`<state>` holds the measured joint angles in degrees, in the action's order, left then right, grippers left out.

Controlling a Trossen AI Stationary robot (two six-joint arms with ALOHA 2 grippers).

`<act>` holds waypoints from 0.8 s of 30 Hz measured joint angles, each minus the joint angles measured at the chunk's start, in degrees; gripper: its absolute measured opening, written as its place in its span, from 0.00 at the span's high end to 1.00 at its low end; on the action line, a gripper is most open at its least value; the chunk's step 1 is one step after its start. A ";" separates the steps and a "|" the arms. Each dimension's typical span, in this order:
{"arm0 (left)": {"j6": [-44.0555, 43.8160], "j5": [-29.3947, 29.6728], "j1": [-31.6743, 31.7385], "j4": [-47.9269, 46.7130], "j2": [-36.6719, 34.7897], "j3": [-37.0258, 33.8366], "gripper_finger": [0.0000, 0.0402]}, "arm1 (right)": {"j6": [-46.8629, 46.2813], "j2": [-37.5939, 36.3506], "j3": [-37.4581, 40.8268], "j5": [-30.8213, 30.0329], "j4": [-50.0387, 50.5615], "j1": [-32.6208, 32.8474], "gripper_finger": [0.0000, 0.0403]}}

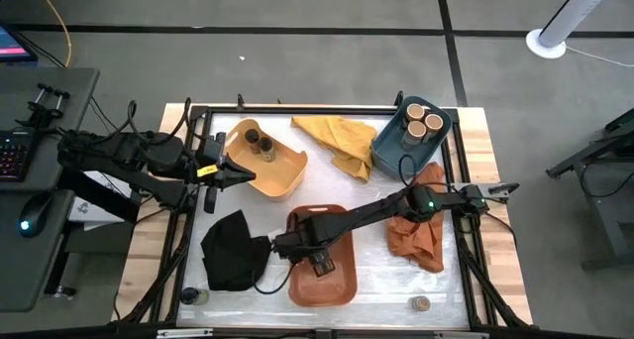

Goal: Sort spices by type
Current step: Put the top brown seasoning bottle into the orange bin

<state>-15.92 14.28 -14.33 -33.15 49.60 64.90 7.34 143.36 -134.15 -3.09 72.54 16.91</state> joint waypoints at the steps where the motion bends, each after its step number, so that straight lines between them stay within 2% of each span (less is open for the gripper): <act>1: 0.03 0.00 -0.01 -0.04 0.00 0.00 1.00 | -0.08 -0.58 0.00 -0.08 0.84 0.00 0.53; 6: 0.13 0.00 -0.02 -0.24 0.00 0.02 1.00 | -3.97 -5.65 0.00 -1.57 6.23 0.24 0.53; 9: 1.47 -0.04 -0.04 -1.22 0.84 0.08 1.00 | -6.61 -9.68 0.00 -4.99 8.58 0.57 0.53; 13: 3.49 -1.55 -0.54 -3.01 4.50 0.09 0.94 | -11.67 -15.02 0.00 -8.64 10.65 0.57 0.53; 16: 7.20 -5.38 -1.76 -2.53 8.58 0.09 0.84 | -15.05 -18.56 -0.02 -10.53 10.59 0.39 0.53; 19: 13.59 -8.50 -2.81 -1.00 12.69 0.09 0.70 | -17.69 -20.70 -0.02 -11.58 8.00 0.17 0.53; 24: 23.95 -9.04 -3.83 0.57 18.69 2.88 0.45 | -20.38 -22.00 -0.02 -8.18 2.24 -0.17 0.53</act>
<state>8.02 5.25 -18.16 -32.57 68.30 67.79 -13.04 121.36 -134.17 -11.27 74.78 16.74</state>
